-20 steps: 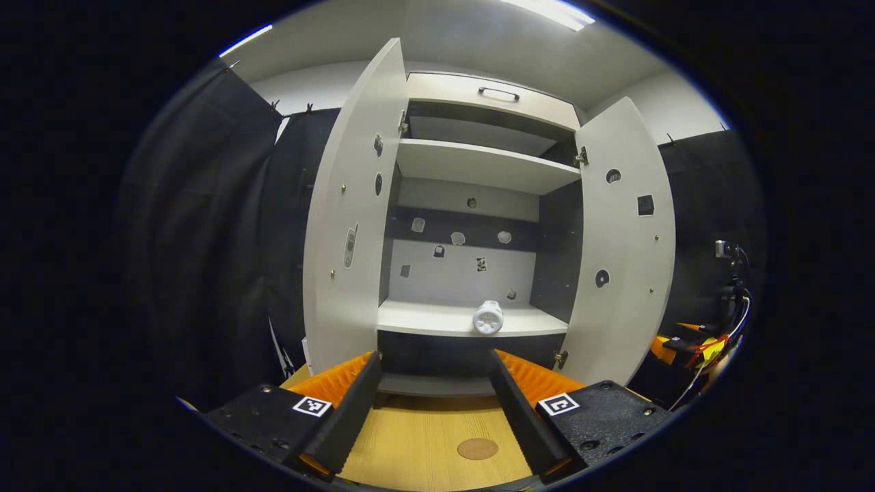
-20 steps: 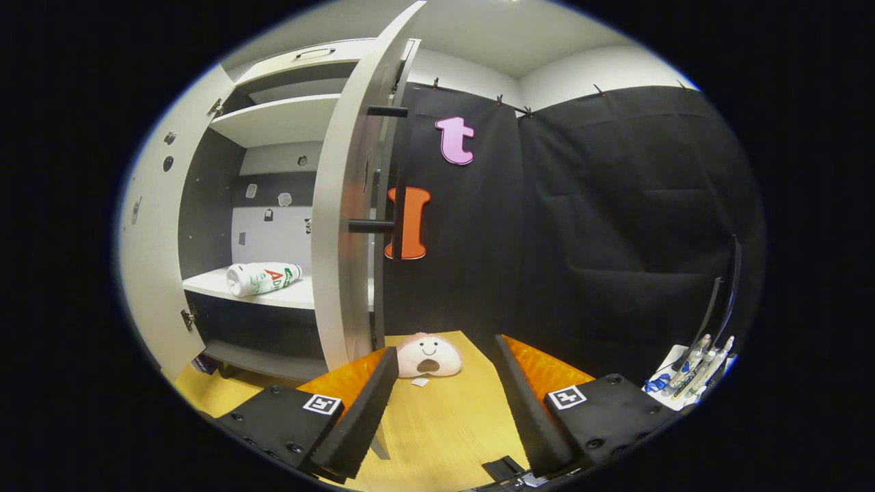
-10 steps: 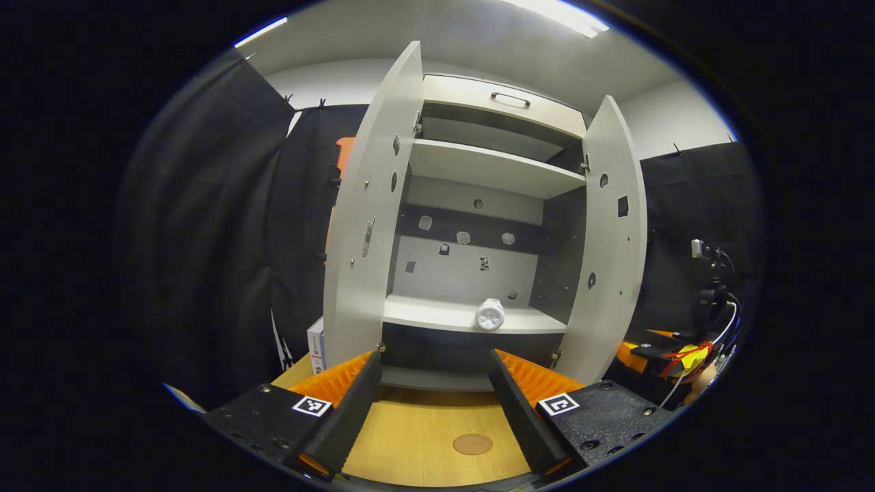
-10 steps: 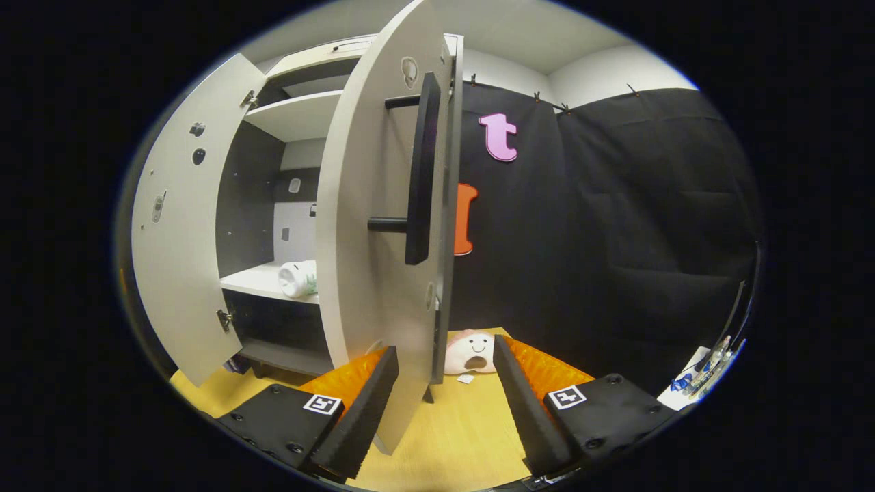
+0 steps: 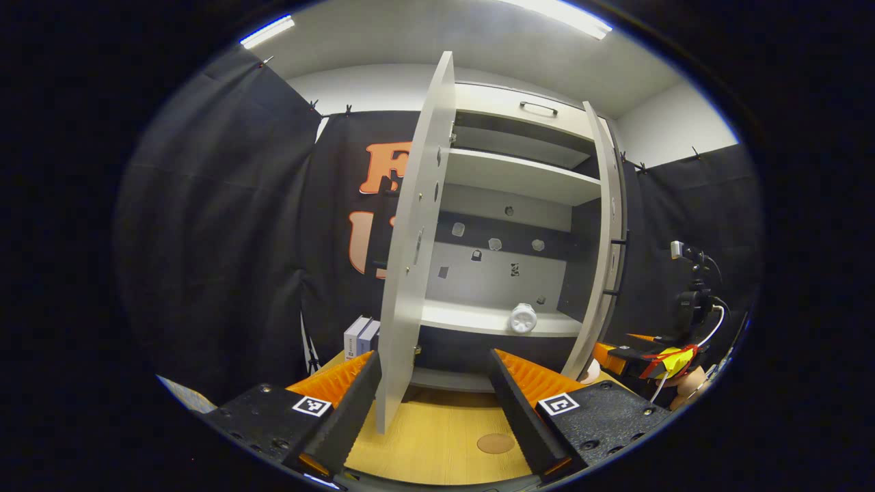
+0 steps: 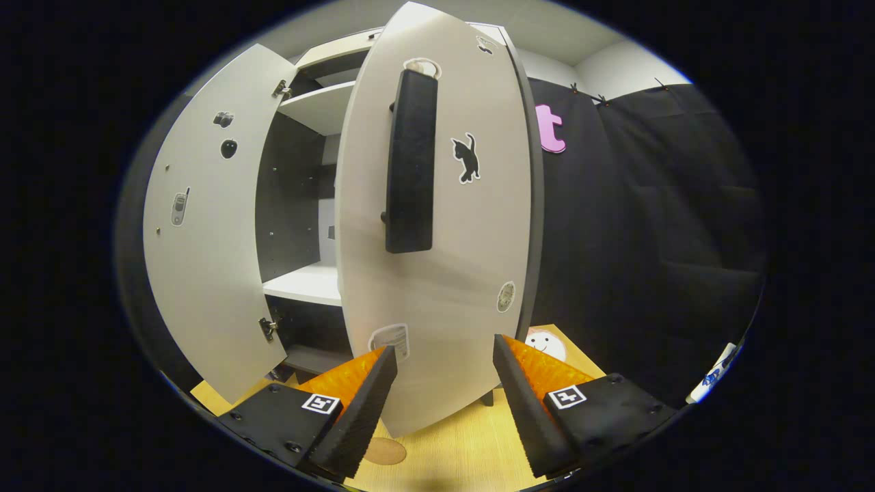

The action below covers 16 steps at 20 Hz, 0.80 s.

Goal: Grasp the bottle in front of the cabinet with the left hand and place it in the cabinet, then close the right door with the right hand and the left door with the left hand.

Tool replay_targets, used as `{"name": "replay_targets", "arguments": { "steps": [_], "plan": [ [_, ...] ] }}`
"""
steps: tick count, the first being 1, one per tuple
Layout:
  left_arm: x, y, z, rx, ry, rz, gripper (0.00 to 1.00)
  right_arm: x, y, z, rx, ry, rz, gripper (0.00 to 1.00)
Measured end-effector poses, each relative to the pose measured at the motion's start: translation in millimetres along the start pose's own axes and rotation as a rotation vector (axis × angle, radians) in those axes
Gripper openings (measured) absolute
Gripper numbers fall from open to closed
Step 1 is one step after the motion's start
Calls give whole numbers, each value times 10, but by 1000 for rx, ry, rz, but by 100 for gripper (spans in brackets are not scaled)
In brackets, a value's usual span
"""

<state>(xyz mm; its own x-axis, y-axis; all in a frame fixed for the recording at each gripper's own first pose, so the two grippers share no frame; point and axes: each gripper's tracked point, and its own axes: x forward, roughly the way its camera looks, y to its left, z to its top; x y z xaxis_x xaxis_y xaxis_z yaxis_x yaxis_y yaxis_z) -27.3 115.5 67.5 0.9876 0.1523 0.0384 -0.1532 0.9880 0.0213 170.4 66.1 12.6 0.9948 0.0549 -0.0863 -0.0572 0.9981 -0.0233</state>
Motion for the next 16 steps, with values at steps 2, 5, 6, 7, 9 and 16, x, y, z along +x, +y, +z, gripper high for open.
{"name": "replay_targets", "arguments": {
  "steps": [2,5,6,7,9,16],
  "plan": [
    [-3,141,9,7,0,28,93,-54,29,51,-16,-11,11,95],
    [14,364,16,15,-2,64,92,-121,67,87,-15,-22,18,95],
    [24,431,15,17,-1,75,92,-156,54,96,-10,-27,19,95],
    [35,500,18,20,2,83,92,-193,34,116,-6,-31,17,95],
    [82,639,39,24,-1,103,93,-276,-7,150,2,-34,17,95],
    [425,1197,10,30,-1,178,95,-559,-107,270,-9,-56,14,95]
  ]
}}
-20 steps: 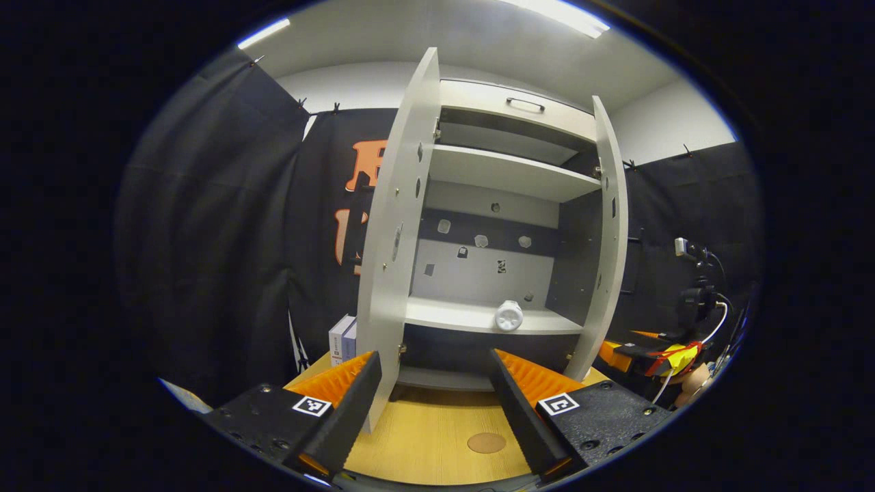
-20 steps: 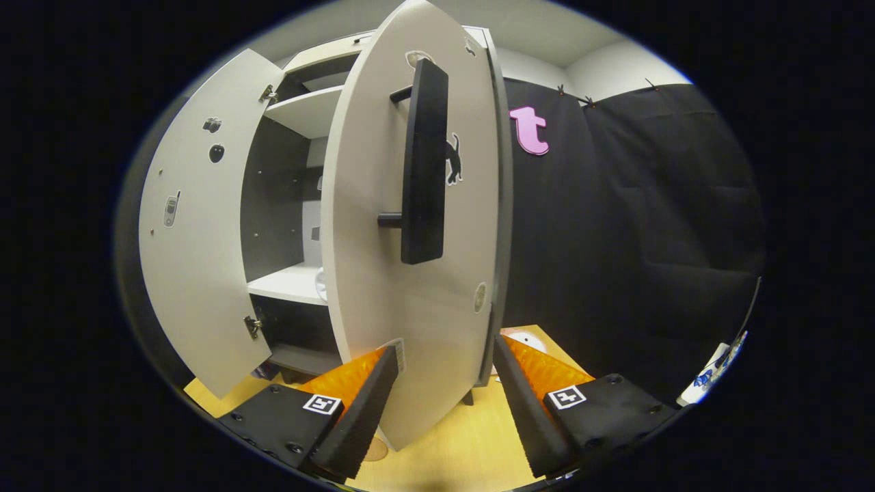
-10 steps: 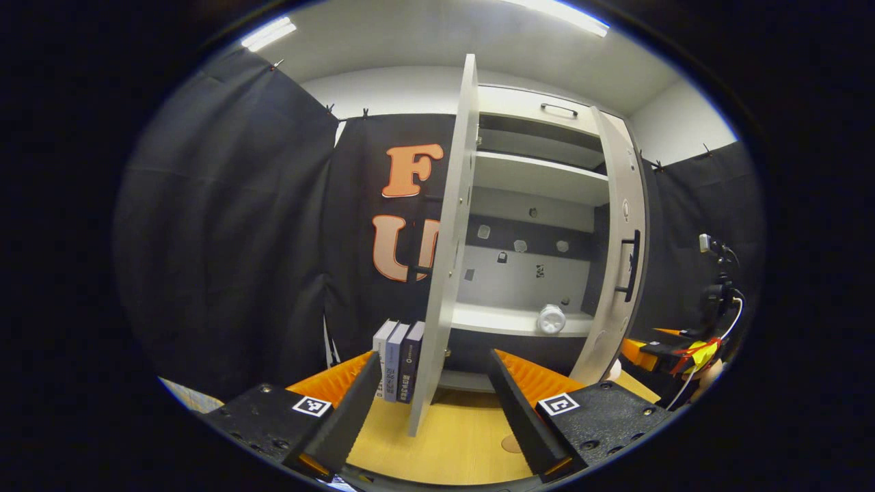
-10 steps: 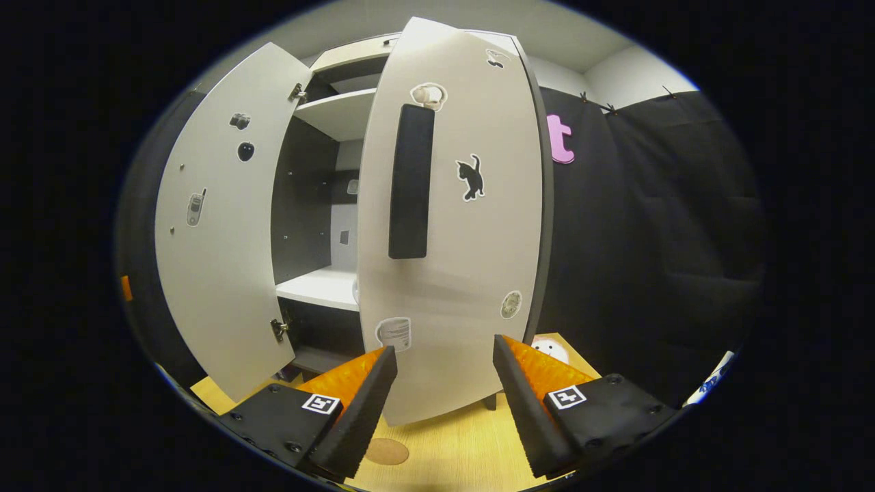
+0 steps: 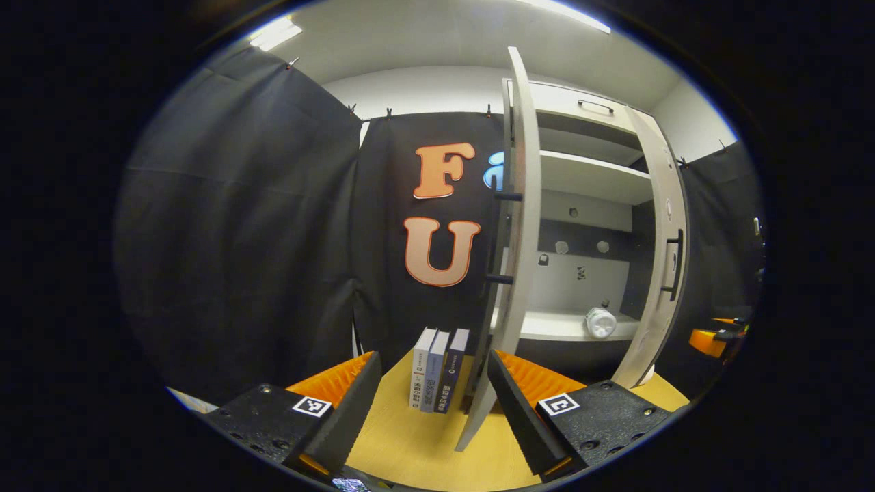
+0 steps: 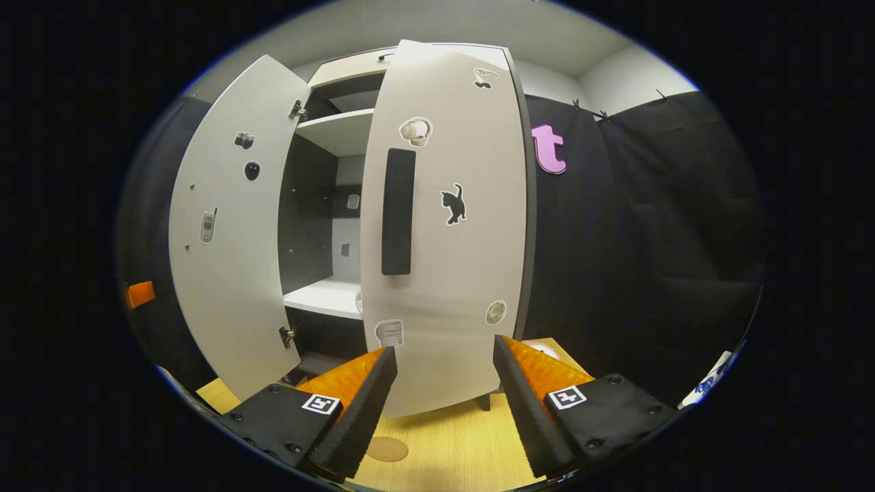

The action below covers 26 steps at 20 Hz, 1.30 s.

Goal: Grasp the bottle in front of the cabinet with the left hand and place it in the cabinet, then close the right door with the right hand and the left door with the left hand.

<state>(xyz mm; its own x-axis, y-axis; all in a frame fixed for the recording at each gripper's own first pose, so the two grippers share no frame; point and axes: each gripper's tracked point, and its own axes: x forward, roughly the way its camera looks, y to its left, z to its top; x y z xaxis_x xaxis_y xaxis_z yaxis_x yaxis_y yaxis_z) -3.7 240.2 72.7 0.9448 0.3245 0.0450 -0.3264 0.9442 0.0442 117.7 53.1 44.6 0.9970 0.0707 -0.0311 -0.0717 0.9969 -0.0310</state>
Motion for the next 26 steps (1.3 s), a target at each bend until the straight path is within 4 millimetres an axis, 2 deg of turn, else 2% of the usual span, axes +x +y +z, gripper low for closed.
{"name": "replay_targets", "arguments": {
  "steps": [6,7,8,11,16,22,23,26],
  "plan": [
    [533,169,-266,-1,38,18,95,-202,-189,72,-42,-14,-24,95],
    [623,157,-312,-7,44,13,95,-225,-229,94,-48,-20,-31,95],
    [692,132,-324,-12,42,3,95,-251,-273,106,-52,-25,-39,88],
    [824,53,-364,-8,45,-16,95,-318,-379,117,-62,-25,-55,88],
    [889,-78,-371,-12,44,-55,95,-404,-469,117,-59,-30,-65,88],
    [871,-91,-421,7,67,-58,95,-445,-518,111,-62,-39,-61,88],
    [864,-105,-433,6,71,-61,97,-453,-519,103,-61,-39,-58,88],
    [846,-197,-447,5,70,-52,90,-415,-521,65,-60,-34,-53,88]
  ]
}}
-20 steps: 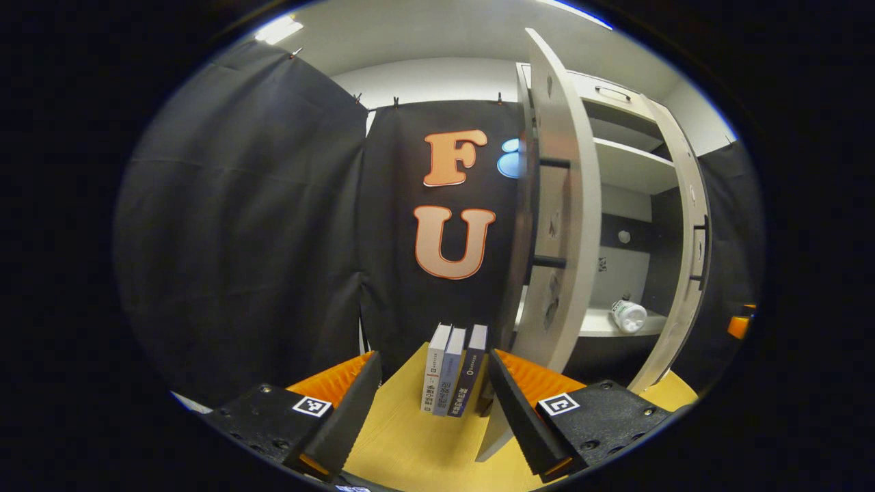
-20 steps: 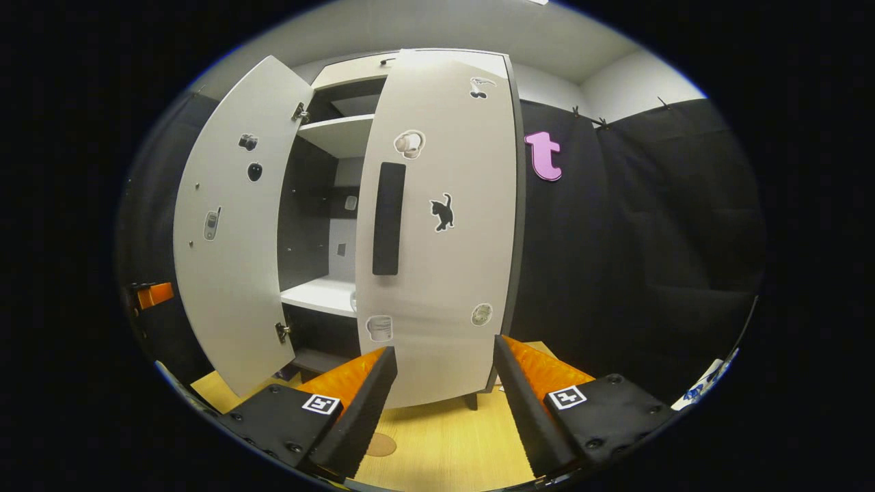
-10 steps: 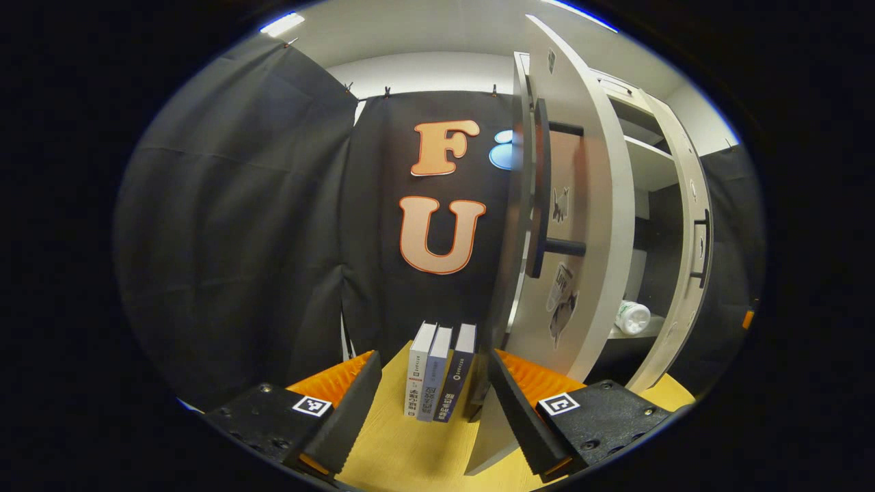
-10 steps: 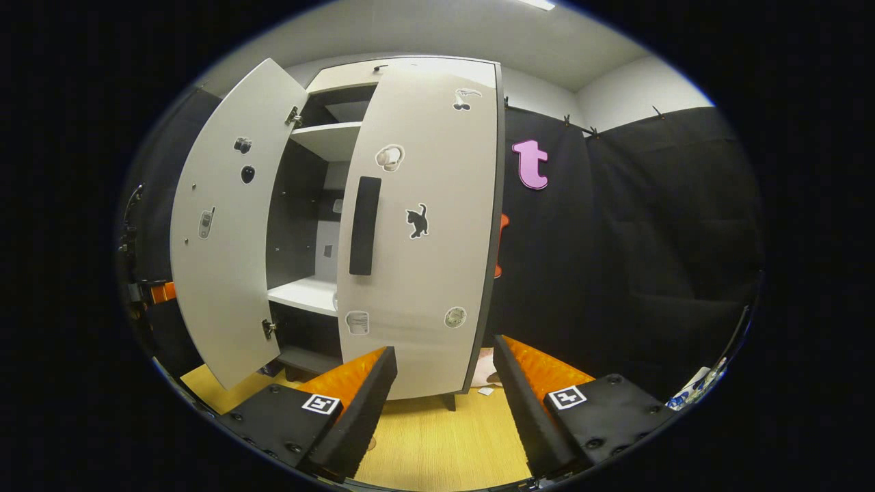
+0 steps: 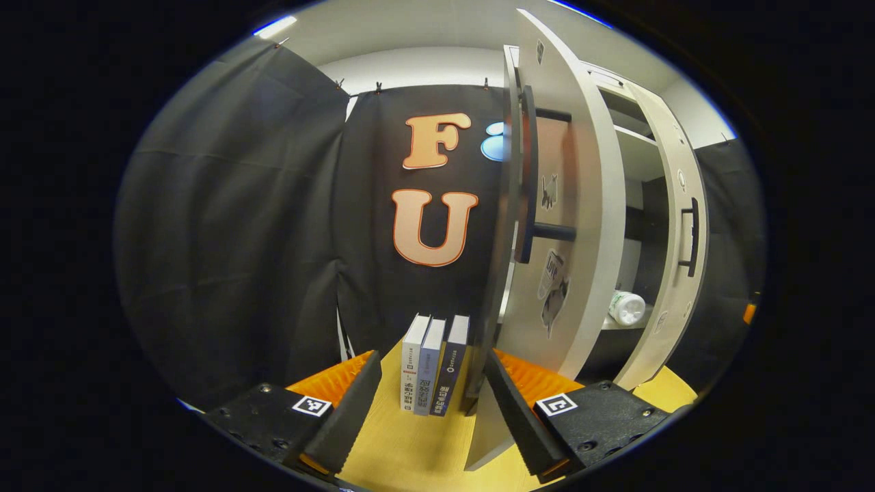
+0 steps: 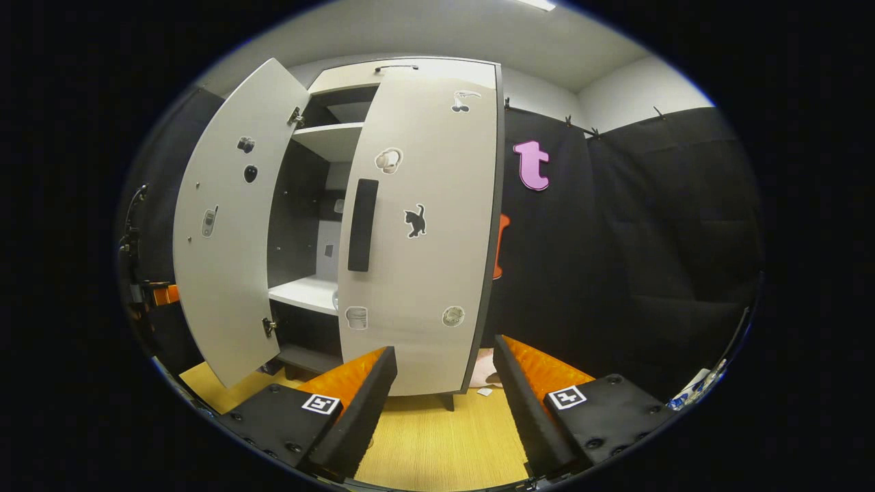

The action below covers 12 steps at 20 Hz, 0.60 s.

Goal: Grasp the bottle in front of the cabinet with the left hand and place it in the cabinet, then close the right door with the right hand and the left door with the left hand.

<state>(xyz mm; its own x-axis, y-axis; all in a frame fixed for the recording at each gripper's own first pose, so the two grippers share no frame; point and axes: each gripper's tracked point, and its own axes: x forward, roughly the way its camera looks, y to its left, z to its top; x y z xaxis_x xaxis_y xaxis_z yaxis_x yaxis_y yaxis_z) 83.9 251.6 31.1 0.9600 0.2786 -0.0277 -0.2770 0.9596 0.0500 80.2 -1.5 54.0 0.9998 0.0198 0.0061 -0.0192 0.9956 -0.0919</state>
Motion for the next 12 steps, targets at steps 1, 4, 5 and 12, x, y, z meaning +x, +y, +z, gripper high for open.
{"name": "replay_targets", "arguments": {
  "steps": [1,4,5,12],
  "plan": [
    [-25,-60,-12,-5,3,-6,93,5,5,-17,-1,4,4,88],
    [-33,-274,-72,-39,20,-51,94,2,-15,-63,-2,10,7,95],
    [-30,-371,-85,-47,24,-69,90,-8,-32,-77,-2,12,7,95],
    [31,-1028,-104,-13,35,-177,94,-97,-335,-89,4,5,-37,95]
  ]
}}
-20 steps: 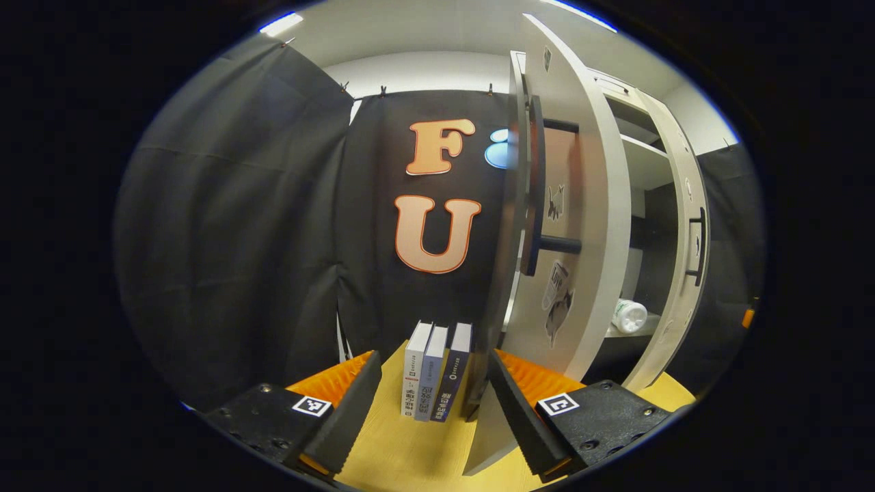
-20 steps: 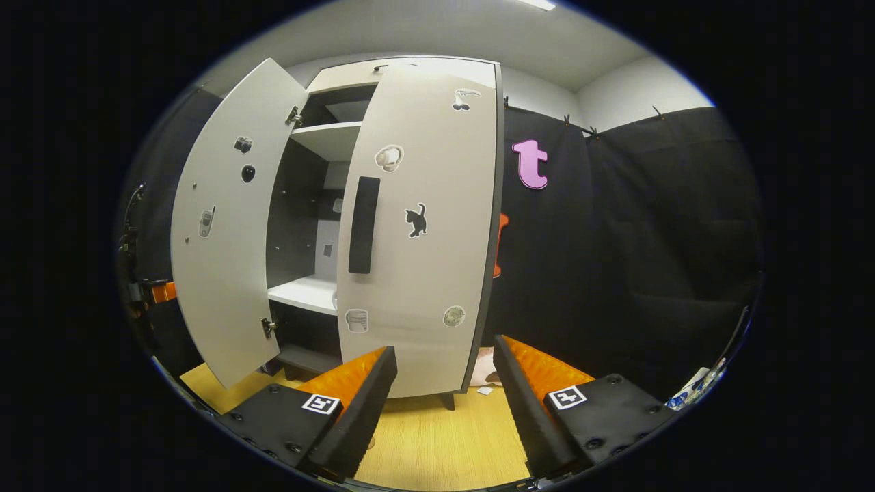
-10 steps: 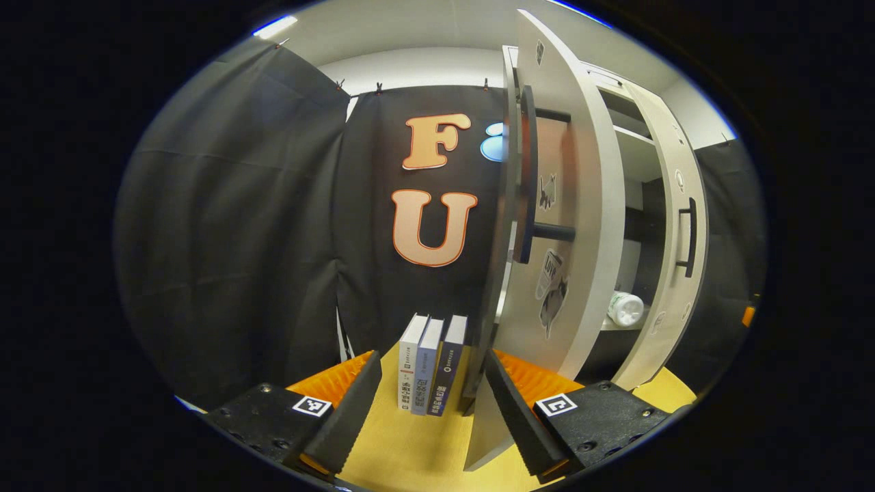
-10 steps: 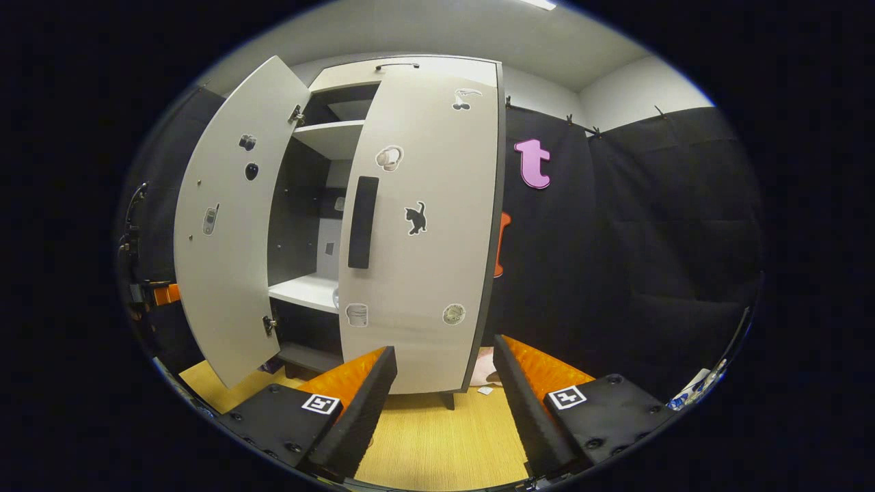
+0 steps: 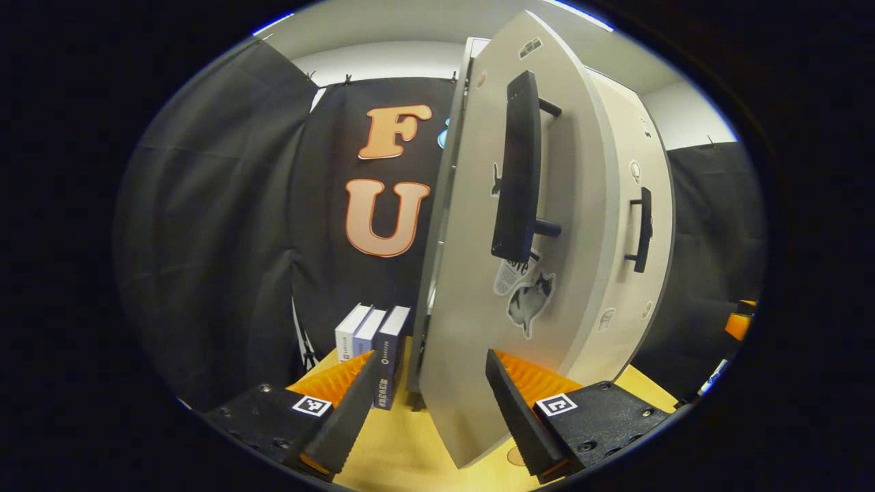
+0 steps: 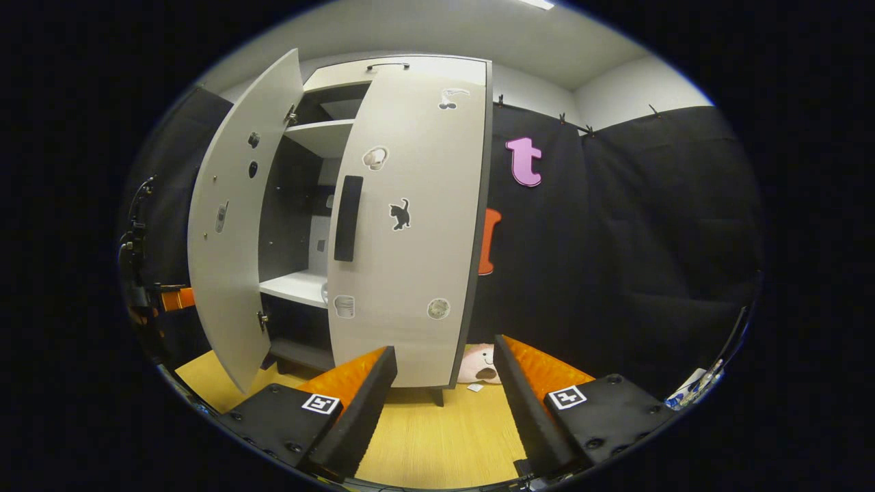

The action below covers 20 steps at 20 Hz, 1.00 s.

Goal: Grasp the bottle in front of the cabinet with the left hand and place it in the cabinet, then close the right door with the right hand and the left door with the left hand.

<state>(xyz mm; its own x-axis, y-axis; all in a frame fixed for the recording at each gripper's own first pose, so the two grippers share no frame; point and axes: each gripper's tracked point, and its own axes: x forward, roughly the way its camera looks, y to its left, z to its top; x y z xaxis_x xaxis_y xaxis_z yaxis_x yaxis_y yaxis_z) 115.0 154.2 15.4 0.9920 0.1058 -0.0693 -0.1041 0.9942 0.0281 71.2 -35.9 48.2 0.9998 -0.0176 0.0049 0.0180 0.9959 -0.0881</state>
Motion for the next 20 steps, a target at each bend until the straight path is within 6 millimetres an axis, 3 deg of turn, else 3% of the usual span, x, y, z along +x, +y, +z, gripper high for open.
{"name": "replay_targets", "arguments": {
  "steps": [1,2,4,5,6,7,9,10,20],
  "plan": [
    [42,-59,-1,4,1,-9,94,-22,-57,-11,3,0,-9,88],
    [73,-97,-2,6,2,-13,90,-29,-115,-22,7,1,-19,88],
    [126,-195,-9,8,8,-23,94,-38,-212,-48,13,5,-35,88],
    [156,-249,-18,11,12,-31,90,-40,-251,-63,16,6,-42,95],
    [179,-293,-21,15,14,-38,94,-53,-289,-76,19,7,-49,88],
    [196,-357,-9,21,16,-45,90,-55,-324,-83,22,8,-55,88],
    [269,-452,-19,26,17,-56,94,-45,-389,-106,30,8,-65,88],
    [306,-502,-27,25,18,-63,90,-45,-417,-108,34,8,-70,95],
    [821,-826,-193,22,51,-105,94,-4,-784,-225,38,30,-140,95]
  ]
}}
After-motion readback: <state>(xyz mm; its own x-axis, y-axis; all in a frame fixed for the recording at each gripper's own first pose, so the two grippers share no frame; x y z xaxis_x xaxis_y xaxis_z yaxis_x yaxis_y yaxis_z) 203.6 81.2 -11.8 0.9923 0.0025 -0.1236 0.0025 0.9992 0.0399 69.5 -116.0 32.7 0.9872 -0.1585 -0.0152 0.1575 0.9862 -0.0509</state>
